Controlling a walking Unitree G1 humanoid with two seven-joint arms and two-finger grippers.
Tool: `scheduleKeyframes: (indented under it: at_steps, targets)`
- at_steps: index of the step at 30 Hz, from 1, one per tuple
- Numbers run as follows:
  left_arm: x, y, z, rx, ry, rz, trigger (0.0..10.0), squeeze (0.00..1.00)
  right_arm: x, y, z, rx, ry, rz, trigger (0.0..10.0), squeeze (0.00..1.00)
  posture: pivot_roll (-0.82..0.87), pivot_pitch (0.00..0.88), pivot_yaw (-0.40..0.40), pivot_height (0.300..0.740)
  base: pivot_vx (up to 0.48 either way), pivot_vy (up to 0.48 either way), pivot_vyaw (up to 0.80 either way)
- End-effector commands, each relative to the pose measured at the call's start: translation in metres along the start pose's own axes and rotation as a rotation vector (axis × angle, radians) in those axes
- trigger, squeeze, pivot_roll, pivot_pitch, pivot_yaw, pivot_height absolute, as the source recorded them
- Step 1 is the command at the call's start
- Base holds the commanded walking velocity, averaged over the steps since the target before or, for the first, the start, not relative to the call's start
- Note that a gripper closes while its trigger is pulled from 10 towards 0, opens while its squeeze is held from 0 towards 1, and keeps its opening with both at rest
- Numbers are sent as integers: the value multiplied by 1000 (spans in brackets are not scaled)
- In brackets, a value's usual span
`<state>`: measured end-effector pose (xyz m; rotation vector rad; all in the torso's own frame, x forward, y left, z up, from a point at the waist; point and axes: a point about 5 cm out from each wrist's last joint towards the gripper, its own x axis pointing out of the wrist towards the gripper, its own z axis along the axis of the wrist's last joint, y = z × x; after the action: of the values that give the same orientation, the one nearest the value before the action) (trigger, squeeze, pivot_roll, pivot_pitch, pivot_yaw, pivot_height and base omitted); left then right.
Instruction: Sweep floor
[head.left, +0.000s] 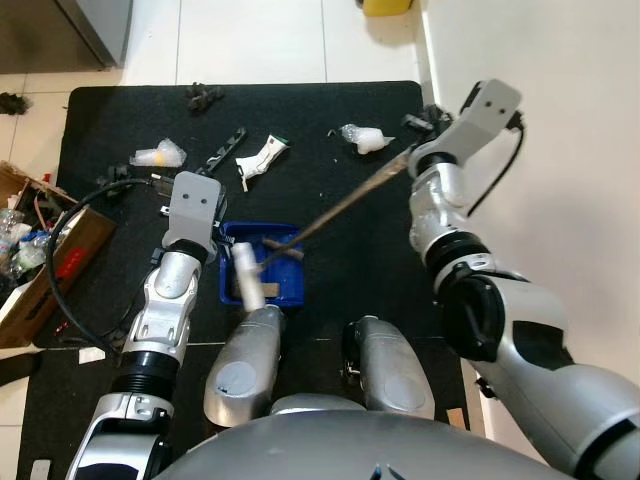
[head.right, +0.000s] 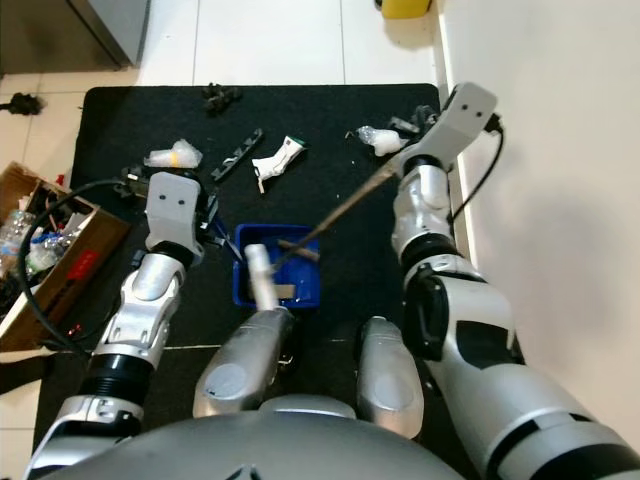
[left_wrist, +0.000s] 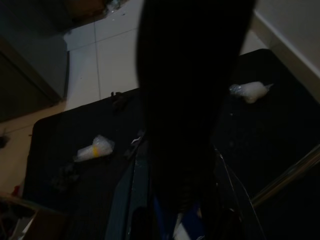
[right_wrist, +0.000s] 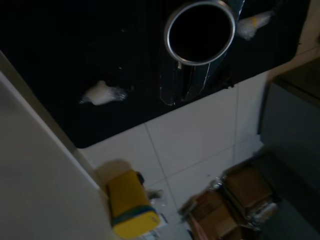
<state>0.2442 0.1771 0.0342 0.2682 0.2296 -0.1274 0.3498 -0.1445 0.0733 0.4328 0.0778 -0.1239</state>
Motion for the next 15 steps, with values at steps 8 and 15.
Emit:
scheduleKeyframes:
  at_steps: [8, 15]
  targets:
    - [-5, 1, -16, 48, 82, -3, 10000, 0, 8, -5, 34, -54, -153, 53, 10000, 0, 184, 116, -21, 740, 0, 0, 0]
    - [-4, 1, -21, 51, 98, -3, 10000, 0, 7, -15, 70, -195, -328, 106, 10000, 0, 171, 111, -23, 740, 0, 0, 0]
